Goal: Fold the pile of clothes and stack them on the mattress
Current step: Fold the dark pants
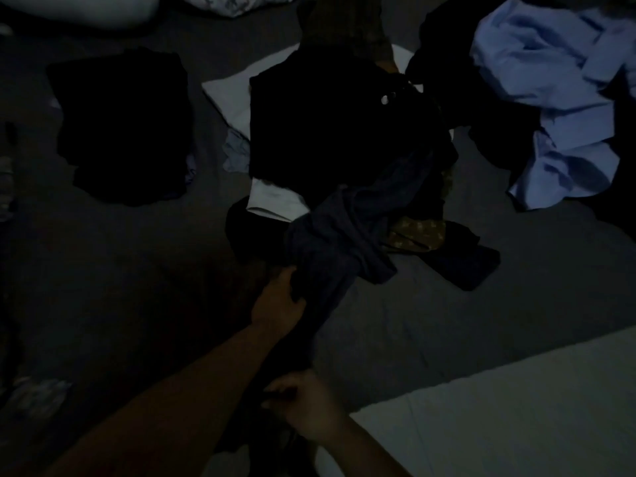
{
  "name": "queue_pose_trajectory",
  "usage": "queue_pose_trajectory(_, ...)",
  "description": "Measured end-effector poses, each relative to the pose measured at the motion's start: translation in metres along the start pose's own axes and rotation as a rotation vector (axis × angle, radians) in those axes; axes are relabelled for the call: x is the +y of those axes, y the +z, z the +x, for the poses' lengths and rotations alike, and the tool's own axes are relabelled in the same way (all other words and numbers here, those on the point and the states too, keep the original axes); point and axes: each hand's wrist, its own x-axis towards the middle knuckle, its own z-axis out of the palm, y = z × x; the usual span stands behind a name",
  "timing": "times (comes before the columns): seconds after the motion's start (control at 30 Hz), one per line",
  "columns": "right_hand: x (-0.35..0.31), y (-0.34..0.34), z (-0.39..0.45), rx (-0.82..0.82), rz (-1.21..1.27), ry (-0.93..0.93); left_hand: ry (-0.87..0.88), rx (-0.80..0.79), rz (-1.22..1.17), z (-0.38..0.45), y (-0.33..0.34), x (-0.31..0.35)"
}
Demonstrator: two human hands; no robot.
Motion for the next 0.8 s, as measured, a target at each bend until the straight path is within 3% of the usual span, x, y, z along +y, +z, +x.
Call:
queue_pose_trajectory(0.13,0.005,0.001,0.003,-0.124,-0.034,-0.018,-0.123,0.259,0.06,-0.027,-0.003,-0.036)
queue_pose_trajectory(0.3,-0.004,0.021,0.006,-0.21,0.036,0.056,-0.241,0.433,0.089,-0.044,-0.055,-0.096)
queue_pose_trajectory(0.37,-0.013,0.015,0.014,-0.013,0.229,0.113,-0.368,0.445,0.095,-0.051,-0.079,-0.111)
queue_pose_trajectory(0.43,-0.017,-0.007,0.026,0.364,0.331,0.182,-0.505,0.364,0.118,-0.052,-0.099,-0.131)
queue_pose_trajectory(0.47,-0.016,-0.022,0.034,0.537,0.312,0.211,-0.53,0.304,0.137,-0.052,-0.105,-0.139)
queue_pose_trajectory(0.53,-0.017,-0.049,0.048,0.708,0.431,0.222,-0.533,0.202,0.231,-0.055,-0.109,-0.144)
queue_pose_trajectory(0.6,-0.018,-0.07,0.065,0.777,0.644,0.169,-0.472,0.176,0.396,-0.058,-0.102,-0.138)
queue_pose_trajectory(0.67,-0.015,-0.089,0.083,0.84,0.65,0.18,-0.317,0.221,0.471,-0.058,-0.092,-0.124)
queue_pose_trajectory(0.73,-0.008,-0.104,0.098,0.855,0.476,0.273,-0.057,0.249,0.459,-0.054,-0.082,-0.111)
queue_pose_trajectory(0.8,-0.014,-0.11,0.096,0.727,0.126,0.385,0.18,0.212,0.466,-0.047,-0.074,-0.103)
